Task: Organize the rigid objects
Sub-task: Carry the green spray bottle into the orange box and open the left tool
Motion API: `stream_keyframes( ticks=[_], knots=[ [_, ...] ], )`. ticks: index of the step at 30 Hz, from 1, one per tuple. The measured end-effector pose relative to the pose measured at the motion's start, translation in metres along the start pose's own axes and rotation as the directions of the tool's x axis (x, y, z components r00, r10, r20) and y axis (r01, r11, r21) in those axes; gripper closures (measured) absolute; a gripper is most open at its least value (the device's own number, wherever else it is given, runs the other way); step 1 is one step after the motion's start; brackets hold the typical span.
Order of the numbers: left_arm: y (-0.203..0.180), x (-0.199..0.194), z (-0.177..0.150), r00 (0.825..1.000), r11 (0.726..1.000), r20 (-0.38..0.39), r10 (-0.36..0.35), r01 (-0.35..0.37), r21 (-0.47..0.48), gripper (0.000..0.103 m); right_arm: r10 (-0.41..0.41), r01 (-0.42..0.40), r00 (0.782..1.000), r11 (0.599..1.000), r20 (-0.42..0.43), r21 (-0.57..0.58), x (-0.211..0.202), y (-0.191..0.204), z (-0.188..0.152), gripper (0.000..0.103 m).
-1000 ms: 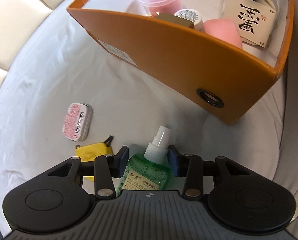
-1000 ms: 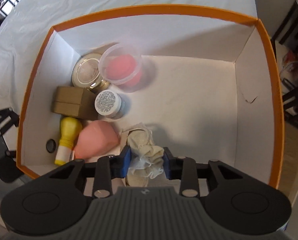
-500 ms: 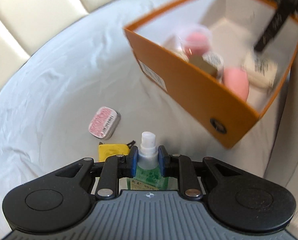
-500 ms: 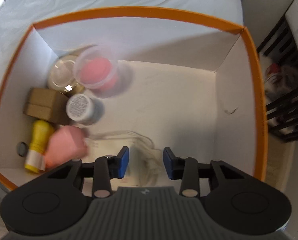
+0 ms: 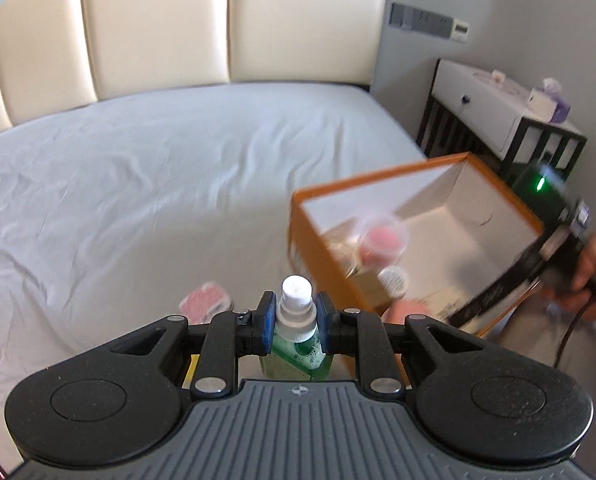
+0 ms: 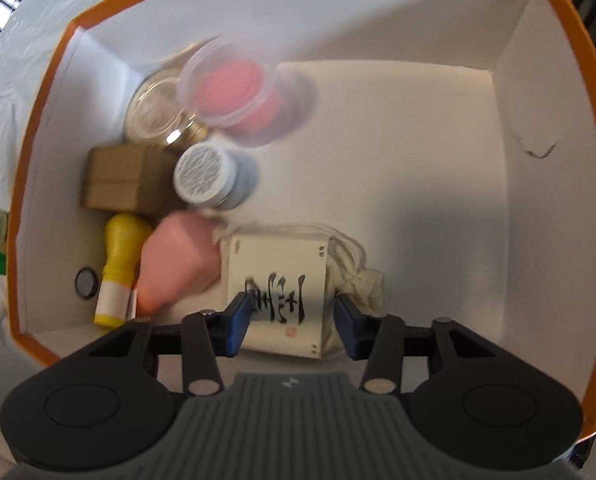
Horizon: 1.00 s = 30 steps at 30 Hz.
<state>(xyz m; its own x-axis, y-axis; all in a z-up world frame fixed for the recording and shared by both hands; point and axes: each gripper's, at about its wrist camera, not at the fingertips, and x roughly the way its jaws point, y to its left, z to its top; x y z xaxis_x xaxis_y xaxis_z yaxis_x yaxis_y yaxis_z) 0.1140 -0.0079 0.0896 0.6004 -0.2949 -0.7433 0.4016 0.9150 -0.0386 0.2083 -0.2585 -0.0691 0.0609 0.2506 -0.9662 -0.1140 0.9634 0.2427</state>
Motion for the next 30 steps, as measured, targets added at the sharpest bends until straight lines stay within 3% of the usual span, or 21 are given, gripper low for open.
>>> stream_keyframes(
  ticks=[3, 6, 12, 16, 22, 30],
  knots=[
    [-0.012, -0.005, 0.014, 0.999, 1.000, 0.039, -0.018, 0.017, 0.009, 0.080, 0.005, -0.005, 1.000, 1.000, 0.021, -0.006, -0.002, 0.006, -0.005, 0.063],
    [-0.031, -0.006, 0.027, 0.995, 0.998, 0.088, -0.042, 0.038, 0.039, 0.080, -0.058, 0.064, 0.990, 0.997, 0.130, -0.046, -0.020, 0.011, -0.011, 0.063],
    [-0.067, 0.024, 0.052, 0.986, 0.989, 0.102, -0.129, 0.121, 0.087, 0.080, -0.144, 0.172, 0.943, 0.983, 0.301, -0.068, -0.053, 0.007, -0.014, 0.061],
    [-0.089, 0.058, 0.062, 0.981, 0.979, 0.074, -0.178, 0.169, 0.110, 0.080, -0.184, 0.237, 0.913, 0.966, 0.365, -0.107, -0.065, 0.005, -0.018, 0.058],
    [-0.103, 0.117, 0.060, 0.974, 0.972, -0.034, -0.222, 0.224, 0.069, 0.080, -0.169, 0.229, 0.914, 0.965, 0.370, -0.125, -0.062, -0.002, -0.025, 0.058],
    [-0.109, 0.150, 0.045, 0.980, 0.980, -0.119, -0.157, 0.169, 0.101, 0.080, -0.141, 0.202, 0.926, 0.969, 0.350, -0.141, -0.049, -0.011, -0.024, 0.058]
  ],
)
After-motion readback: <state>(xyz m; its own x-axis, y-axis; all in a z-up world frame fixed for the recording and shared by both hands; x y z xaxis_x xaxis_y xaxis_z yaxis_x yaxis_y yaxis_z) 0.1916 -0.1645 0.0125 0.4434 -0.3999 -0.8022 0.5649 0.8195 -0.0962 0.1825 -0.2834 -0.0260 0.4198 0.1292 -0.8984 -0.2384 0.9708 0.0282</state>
